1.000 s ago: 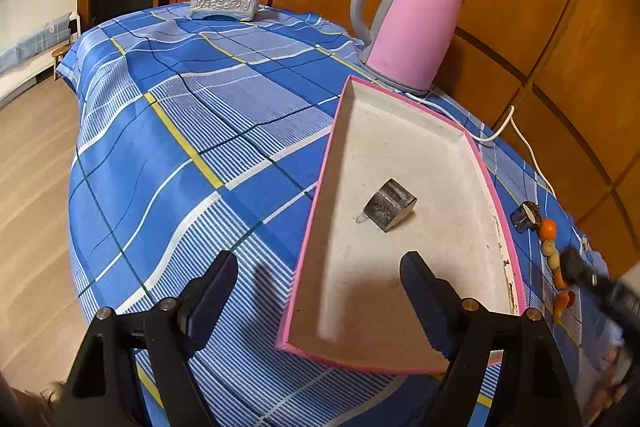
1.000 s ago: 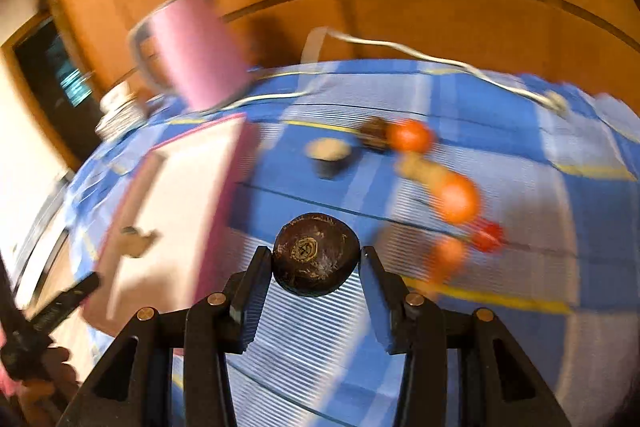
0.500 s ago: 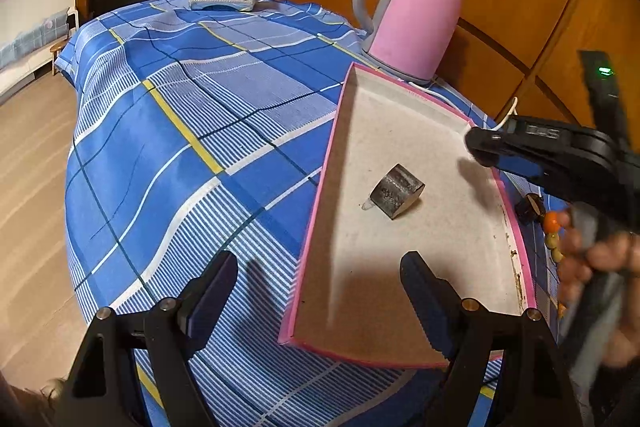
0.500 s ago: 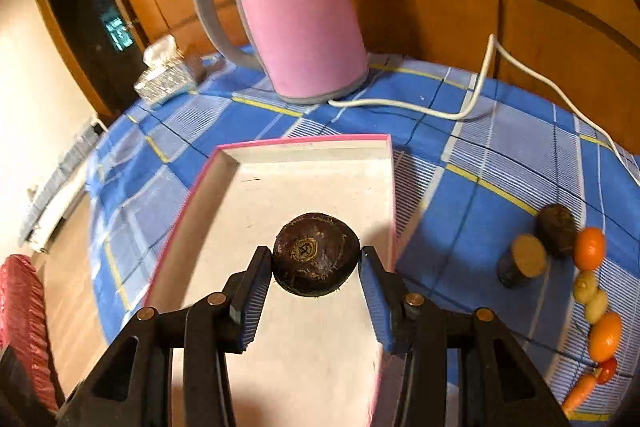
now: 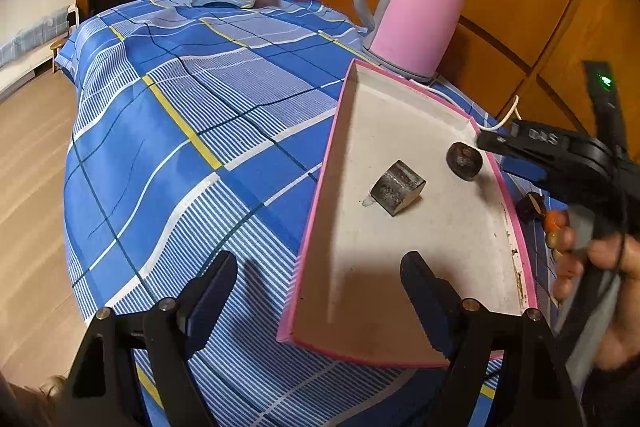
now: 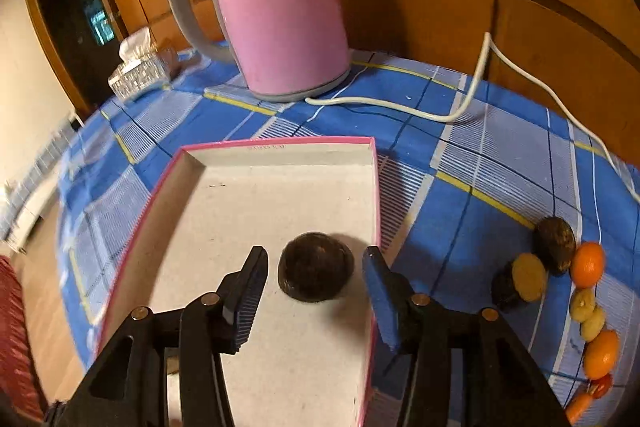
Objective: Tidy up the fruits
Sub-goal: 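Reach the left tool to the light-topped log slice and grasp it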
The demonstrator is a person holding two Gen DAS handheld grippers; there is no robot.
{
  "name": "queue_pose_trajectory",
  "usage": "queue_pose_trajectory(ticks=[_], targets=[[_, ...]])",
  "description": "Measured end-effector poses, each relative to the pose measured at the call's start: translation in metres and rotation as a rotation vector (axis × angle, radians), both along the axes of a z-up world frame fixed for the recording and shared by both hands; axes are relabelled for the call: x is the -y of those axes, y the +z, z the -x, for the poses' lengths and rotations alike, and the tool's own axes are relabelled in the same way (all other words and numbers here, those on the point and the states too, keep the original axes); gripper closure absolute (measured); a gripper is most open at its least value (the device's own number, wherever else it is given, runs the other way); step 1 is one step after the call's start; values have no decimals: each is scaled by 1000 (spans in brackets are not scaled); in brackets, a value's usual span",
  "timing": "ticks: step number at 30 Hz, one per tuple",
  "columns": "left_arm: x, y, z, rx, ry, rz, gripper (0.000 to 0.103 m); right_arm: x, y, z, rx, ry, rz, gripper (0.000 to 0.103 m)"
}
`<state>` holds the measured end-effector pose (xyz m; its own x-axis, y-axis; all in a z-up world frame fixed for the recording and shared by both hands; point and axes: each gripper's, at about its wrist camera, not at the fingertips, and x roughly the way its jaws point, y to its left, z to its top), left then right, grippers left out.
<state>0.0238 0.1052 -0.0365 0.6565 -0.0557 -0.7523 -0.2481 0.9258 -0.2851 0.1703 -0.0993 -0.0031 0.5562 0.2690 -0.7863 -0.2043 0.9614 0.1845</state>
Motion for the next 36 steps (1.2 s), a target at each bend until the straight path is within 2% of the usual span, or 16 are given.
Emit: queue_pose_trajectory(ticks=[5, 10, 14, 18, 24, 27, 31, 36], targets=[[3, 3, 2, 9, -4, 4, 18, 34, 12, 27, 36, -81, -44, 52], [6, 8, 4, 25, -11, 7, 18, 94, 13, 65, 53, -229, -28, 52], [8, 11, 5, 32, -15, 6, 17, 164, 6, 106, 41, -443, -22, 52], [11, 14, 5, 37, -20, -2, 17, 245, -1, 154, 23, -726, -12, 52], [16, 21, 6, 46, -32, -25, 17, 323, -23, 197, -12, -1059, 68, 52], [18, 25, 6, 49, -38, -38, 17, 337, -35, 204, -46, -1148, 122, 52], [22, 29, 5, 46, -47, -47, 17, 337, -43, 205, -37, -1167, 178, 51], [29, 35, -1, 34, -62, -40, 17, 341, -43, 207, -14, -1178, 136, 49]])
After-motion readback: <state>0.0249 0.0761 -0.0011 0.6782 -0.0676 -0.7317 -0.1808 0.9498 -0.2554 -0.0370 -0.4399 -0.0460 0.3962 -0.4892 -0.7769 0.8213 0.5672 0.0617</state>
